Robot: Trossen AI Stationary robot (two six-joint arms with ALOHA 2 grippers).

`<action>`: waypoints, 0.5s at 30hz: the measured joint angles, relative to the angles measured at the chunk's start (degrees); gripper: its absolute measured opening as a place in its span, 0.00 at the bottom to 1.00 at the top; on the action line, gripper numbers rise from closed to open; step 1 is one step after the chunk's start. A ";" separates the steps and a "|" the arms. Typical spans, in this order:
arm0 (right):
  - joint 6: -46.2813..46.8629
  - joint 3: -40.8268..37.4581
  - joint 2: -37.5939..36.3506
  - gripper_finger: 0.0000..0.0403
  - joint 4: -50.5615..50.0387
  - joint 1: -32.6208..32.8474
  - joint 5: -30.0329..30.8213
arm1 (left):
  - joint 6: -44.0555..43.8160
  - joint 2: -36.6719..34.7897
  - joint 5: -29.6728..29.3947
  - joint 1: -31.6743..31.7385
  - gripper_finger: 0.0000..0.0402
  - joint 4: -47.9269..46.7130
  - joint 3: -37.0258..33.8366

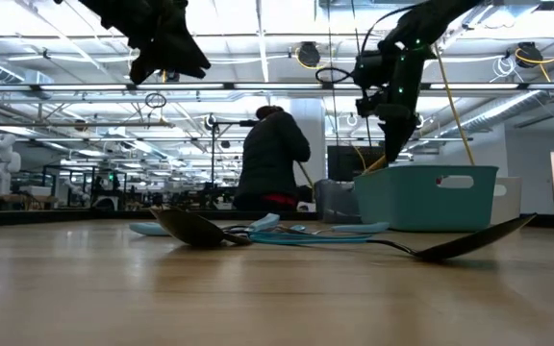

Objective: Sort silverware by color (type)
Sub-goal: Put the orange spoon into the black bin

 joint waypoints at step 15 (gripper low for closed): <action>-0.18 0.00 5.35 0.22 2.43 -0.43 -0.26 | 0.06 0.33 -0.02 -0.11 0.23 -0.55 0.00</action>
